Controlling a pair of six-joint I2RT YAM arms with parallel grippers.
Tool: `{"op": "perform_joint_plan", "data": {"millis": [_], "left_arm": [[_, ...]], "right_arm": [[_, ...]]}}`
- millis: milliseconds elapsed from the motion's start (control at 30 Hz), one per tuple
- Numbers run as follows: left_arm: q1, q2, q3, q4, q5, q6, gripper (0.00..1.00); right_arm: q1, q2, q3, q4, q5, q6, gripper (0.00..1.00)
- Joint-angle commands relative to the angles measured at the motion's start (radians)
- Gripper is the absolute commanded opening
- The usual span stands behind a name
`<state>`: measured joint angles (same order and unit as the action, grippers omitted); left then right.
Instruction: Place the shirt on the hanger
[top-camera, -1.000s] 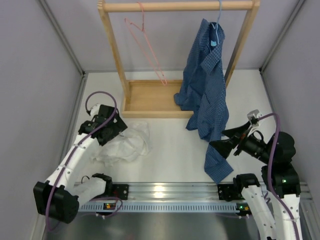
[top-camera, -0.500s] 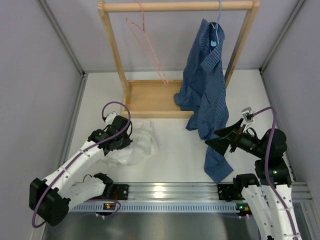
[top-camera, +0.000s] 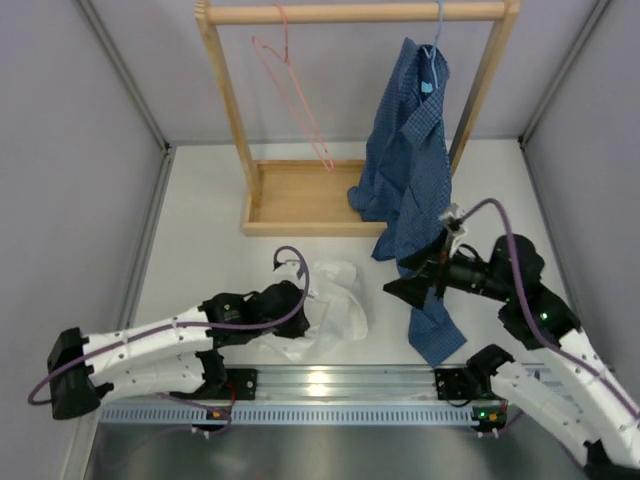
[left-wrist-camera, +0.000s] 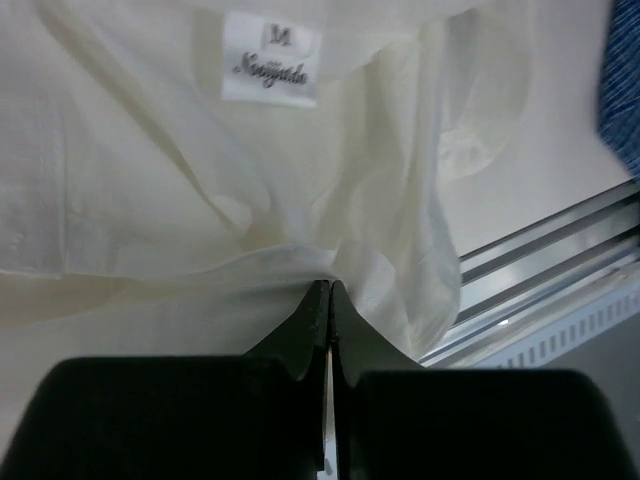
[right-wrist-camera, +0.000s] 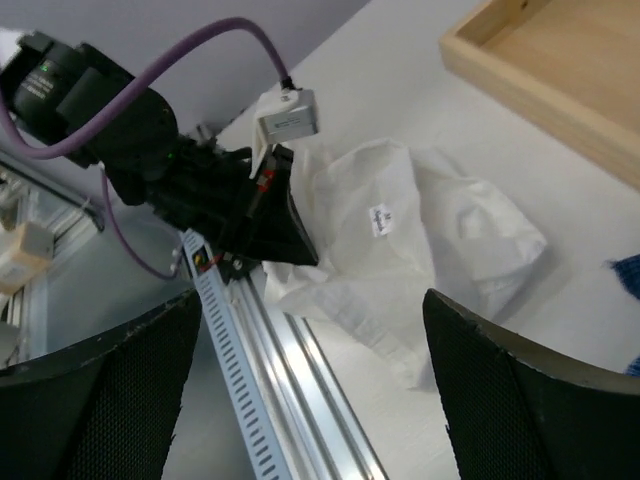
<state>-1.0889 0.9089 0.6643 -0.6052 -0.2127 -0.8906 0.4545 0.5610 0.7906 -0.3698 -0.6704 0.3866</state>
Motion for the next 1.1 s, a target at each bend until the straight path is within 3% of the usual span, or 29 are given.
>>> {"op": "perform_joint_plan", "data": {"millis": [0,33,100,233,533,633,667,733,767,833,867,967,1000,1067], "left_arm": [[-0.074,0.018,-0.054,0.028,-0.082,-0.082,0.0],[-0.084,-0.001,-0.075,0.03,-0.096,-0.103,0.0],[-0.086,-0.037,-0.095,0.027,-0.099,-0.108,0.0],[-0.089,-0.096,-0.112,0.028,-0.076,-0.091,0.0],[-0.089,-0.15,-0.137,0.025,-0.057,-0.093,0.0],[-0.089,-0.166,-0.135,0.025,-0.062,-0.093,0.0],[-0.089,-0.171,-0.135,0.025,-0.066,-0.094,0.0],[-0.089,-0.189,-0.124,0.018,-0.076,-0.084,0.0],[-0.089,-0.196,-0.115,0.007,-0.1,-0.082,0.07],[-0.089,-0.206,-0.056,-0.059,-0.143,-0.064,0.26],[-0.089,-0.209,-0.025,-0.088,-0.193,-0.054,0.53],[-0.089,-0.203,0.15,-0.181,-0.287,0.016,0.75],[-0.089,-0.191,0.202,-0.198,-0.31,0.036,0.93],[-0.089,-0.174,0.343,-0.209,-0.344,0.116,0.98]], "right_arm": [[0.352,0.149,0.018,-0.026,0.39,-0.08,0.88],[0.424,0.236,0.03,-0.024,0.587,-0.1,0.89],[0.534,0.351,0.018,0.024,0.739,-0.115,0.88],[0.538,0.492,-0.066,0.242,0.718,-0.106,0.81],[0.538,0.853,-0.059,0.451,0.645,-0.15,0.7],[0.541,0.915,-0.065,0.52,0.606,-0.153,0.56],[0.544,0.913,-0.065,0.537,0.608,-0.153,0.42],[0.556,0.866,-0.065,0.529,0.659,-0.161,0.25],[0.561,0.831,-0.065,0.525,0.667,-0.167,0.11],[0.566,0.726,-0.051,0.473,0.732,-0.179,0.01],[0.564,0.693,-0.036,0.439,0.75,-0.189,0.0],[0.564,0.594,0.039,0.274,0.804,-0.227,0.0],[0.564,0.553,0.056,0.24,0.81,-0.242,0.0],[0.564,0.51,0.096,0.16,0.816,-0.253,0.0]]}}
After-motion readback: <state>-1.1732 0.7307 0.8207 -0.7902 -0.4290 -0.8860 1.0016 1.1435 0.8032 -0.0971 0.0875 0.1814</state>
